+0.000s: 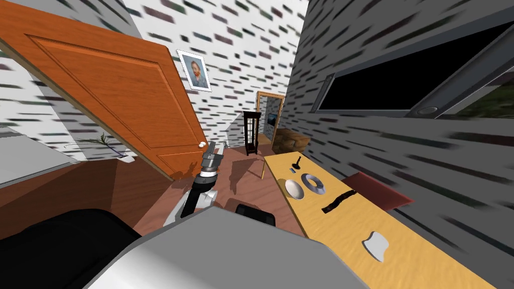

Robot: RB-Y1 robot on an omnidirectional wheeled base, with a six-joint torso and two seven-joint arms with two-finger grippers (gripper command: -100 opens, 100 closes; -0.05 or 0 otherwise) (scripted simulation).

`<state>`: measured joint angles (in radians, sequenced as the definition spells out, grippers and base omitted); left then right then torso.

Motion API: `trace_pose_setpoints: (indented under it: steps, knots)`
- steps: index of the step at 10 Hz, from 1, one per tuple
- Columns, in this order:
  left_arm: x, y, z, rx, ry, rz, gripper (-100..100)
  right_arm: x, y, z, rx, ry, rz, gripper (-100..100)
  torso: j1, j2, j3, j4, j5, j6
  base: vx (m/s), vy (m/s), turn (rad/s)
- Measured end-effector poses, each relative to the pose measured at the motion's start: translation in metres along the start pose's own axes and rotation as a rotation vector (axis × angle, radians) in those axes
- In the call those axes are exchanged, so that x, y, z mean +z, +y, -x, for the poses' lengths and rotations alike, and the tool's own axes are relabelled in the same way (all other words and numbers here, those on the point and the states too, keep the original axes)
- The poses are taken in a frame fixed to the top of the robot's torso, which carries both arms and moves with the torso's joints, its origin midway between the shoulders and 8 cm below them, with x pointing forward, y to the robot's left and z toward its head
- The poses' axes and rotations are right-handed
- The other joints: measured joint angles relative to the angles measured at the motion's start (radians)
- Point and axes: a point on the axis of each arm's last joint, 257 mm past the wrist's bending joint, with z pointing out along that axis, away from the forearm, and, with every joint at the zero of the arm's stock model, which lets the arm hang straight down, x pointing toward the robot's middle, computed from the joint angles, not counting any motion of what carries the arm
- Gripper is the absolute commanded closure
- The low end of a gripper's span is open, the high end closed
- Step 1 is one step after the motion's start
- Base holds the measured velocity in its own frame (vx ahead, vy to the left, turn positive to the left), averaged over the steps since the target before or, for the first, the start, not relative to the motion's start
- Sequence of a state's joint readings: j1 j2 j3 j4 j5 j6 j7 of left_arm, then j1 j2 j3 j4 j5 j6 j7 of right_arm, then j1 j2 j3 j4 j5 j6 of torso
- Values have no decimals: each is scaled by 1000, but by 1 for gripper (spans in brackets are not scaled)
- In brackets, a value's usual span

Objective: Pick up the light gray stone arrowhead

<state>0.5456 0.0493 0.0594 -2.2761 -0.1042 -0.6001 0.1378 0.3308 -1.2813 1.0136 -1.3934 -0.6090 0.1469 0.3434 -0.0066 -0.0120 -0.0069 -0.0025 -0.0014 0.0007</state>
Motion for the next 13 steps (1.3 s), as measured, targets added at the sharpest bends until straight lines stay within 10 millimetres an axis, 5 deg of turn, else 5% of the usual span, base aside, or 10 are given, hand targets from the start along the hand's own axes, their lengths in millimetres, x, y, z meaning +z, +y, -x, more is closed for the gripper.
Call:
trace_pose_setpoints:
  steps: [1,2,3,13]
  knots:
    - [0,0,0,0,0,0,0,0,-12,-2,-1,12,-28,-100,1,2,1,0,0,0,52,-42,22]
    - [0,0,0,0,0,0,0,0,-13,-2,-1,13,-31,0,5,7,4,1,1,1,12,-9,1]
    - [0,0,0,0,0,0,0,0,-13,-2,-1,13,-31,-100,7,10,6,2,1,1,-81,-30,257]
    - [0,0,0,0,0,0,0,24,0,3,380,12,-82,-100,5,26,15,6,1,1,-215,-28,389]
